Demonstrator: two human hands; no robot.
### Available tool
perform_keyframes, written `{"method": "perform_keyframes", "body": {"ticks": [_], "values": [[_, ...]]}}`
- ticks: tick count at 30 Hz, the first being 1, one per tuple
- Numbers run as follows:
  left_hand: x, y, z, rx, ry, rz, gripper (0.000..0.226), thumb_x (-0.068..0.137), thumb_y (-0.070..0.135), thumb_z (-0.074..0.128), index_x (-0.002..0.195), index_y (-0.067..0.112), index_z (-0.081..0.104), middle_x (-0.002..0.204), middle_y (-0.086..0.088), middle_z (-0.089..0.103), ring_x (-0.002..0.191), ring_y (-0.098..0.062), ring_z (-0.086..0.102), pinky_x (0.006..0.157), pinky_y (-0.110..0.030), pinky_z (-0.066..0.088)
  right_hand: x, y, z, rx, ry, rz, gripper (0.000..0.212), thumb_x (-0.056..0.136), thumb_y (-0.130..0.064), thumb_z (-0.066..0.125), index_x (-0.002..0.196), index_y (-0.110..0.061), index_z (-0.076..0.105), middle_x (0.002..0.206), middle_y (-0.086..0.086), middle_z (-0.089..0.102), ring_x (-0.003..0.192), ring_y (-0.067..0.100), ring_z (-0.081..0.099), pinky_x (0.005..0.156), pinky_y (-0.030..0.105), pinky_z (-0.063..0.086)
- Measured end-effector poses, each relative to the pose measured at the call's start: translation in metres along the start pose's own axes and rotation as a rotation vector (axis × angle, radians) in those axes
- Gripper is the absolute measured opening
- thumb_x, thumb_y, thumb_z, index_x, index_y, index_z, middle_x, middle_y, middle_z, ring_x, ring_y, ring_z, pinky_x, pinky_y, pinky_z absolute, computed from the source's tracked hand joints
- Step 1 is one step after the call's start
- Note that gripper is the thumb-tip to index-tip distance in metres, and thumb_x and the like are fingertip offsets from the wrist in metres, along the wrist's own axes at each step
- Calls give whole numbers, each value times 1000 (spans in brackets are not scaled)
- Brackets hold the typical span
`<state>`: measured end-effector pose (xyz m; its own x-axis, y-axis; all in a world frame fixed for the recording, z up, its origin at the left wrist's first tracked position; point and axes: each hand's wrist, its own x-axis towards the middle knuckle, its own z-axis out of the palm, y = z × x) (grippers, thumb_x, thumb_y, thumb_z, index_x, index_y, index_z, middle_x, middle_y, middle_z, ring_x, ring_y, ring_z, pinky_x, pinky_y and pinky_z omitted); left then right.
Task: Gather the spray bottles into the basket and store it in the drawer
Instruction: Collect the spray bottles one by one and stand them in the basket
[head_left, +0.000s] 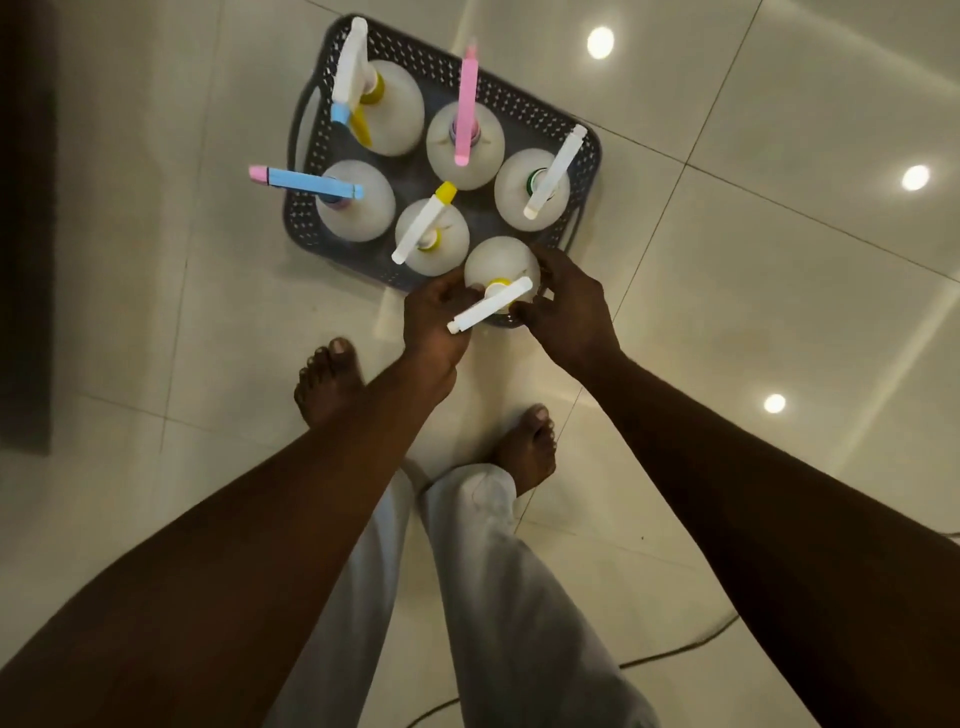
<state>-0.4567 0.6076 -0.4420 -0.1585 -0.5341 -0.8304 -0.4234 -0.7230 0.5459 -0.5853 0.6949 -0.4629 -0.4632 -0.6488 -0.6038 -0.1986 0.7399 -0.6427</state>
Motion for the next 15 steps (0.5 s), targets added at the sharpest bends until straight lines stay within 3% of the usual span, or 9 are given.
{"method": "perform_keyframes", "body": {"ticks": [2,4,8,15], "values": [[8,-3,5,-33,9,-2,15,101,-2,60,109,6,69,105,-12,69,96,-18,64,88,-26,55,9,5,-1,-27,-8,-7,72,80,-9,82,147,-17,56,139,2,68,124,19,64,94,0,41],[17,-6,8,-44,37,-7,17,100,-3,60,114,3,69,105,-11,69,92,-17,65,84,-22,57,16,6,-1,-38,-6,-21,70,79,-9,82,145,-15,57,136,4,70,122,21,64,88,-6,35],[30,-14,11,-36,73,-6,22,98,-1,64,119,-2,70,103,-10,70,90,-16,67,79,-20,59,25,6,5,-83,7,-36,67,78,-6,81,142,-12,61,132,8,73,122,28,67,98,21,48],[31,-14,15,8,108,-16,14,95,0,68,108,4,74,91,-3,72,79,-9,66,71,-17,56,25,-3,10,-102,16,0,67,77,-1,82,140,-9,61,126,12,73,115,31,68,82,9,35]]}}
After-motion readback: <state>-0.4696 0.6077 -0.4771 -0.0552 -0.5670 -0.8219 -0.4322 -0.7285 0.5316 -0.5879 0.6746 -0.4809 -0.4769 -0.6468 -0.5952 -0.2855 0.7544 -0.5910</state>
